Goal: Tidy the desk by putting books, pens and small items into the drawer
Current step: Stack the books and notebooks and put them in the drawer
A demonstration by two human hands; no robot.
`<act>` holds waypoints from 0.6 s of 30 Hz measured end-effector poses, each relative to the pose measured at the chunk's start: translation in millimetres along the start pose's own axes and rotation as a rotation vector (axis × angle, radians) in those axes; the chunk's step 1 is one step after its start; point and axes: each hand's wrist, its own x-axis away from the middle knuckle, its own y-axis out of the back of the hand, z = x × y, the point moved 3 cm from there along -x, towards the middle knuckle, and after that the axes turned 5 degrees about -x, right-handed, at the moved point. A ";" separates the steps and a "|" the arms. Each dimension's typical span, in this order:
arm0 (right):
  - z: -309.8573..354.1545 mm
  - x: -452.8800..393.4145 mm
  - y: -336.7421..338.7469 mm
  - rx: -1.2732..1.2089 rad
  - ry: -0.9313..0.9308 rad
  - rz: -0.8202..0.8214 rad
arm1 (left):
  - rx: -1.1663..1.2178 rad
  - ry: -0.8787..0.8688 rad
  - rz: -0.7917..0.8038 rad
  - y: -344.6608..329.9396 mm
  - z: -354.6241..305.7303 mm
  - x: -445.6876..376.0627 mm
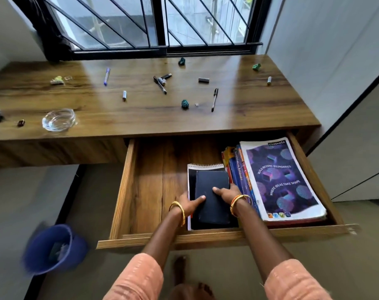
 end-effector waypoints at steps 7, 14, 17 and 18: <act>18.1 10.1 -17.0 0.561 0.095 -0.300 | -0.375 0.040 -0.034 2.4 6.3 13.5; 5.2 3.1 -45.4 0.520 0.287 -0.375 | -0.485 -0.142 0.018 -6.9 6.0 11.1; -0.5 -1.3 -50.9 0.778 0.295 -0.371 | -0.526 -0.170 0.072 -0.3 10.7 1.8; 0.0 -3.2 -51.7 0.827 0.291 -0.365 | -0.541 -0.183 0.090 2.2 11.7 0.8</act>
